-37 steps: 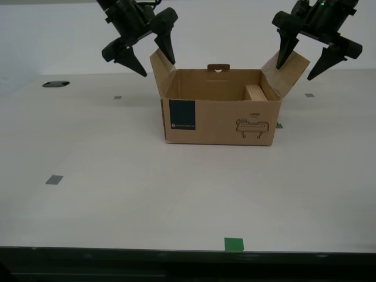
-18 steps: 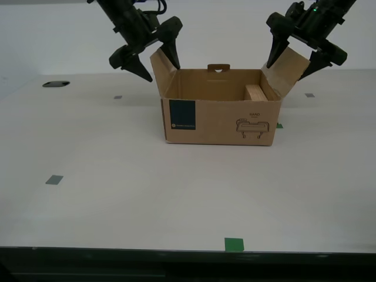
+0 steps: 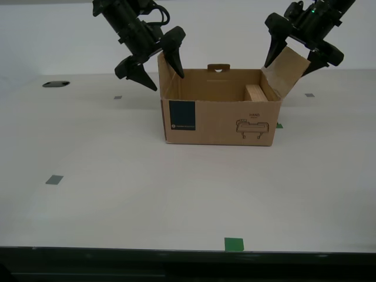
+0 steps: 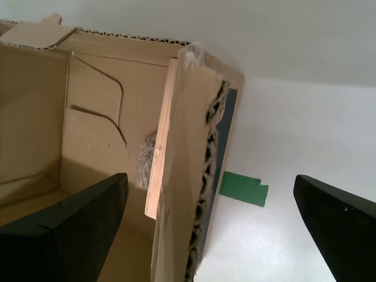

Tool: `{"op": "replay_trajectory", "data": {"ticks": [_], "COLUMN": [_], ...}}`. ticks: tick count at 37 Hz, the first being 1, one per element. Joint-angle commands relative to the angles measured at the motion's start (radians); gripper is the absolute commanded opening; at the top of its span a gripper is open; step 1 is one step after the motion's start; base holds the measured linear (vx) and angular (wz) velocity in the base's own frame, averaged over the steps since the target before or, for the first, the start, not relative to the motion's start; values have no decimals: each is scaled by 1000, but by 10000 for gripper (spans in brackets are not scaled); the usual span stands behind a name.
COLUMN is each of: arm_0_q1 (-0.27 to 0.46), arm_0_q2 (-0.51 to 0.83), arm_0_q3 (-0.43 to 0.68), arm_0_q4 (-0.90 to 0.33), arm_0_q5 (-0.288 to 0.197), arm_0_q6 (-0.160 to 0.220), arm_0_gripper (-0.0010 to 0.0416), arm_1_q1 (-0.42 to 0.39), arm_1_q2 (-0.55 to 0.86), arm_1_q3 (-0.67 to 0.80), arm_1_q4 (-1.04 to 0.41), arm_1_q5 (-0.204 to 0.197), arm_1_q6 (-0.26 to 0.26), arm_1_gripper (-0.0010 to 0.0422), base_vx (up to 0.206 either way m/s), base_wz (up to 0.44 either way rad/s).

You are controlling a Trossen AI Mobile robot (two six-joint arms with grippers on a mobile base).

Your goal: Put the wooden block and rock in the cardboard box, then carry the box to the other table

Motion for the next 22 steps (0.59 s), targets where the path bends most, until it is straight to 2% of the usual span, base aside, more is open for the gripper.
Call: {"op": "replay_trajectory", "data": {"ticks": [1, 7, 22], "arm_0_q1": [2, 3, 13], "arm_0_q2": [0, 0, -2], "arm_0_q3": [0, 0, 0], "arm_0_q4": [2, 12, 14], "arm_0_q5": [-6, -6, -6], "arm_0_q6": [12, 23, 21], "arm_0_gripper": [393, 394, 393], "arm_1_q1": [-2, -2, -4], "arm_1_q2": [2, -13, -37], "arm_1_q3": [-1, -1, 28], "arm_1_q4": [-2, -9, -10], "arm_1_q5": [-4, -4, -4], "arm_1_q6": [0, 2, 3], "arm_1_gripper": [398, 398, 398], "base_vx": [0, 0, 0], "base_wz": [0, 0, 0]}}
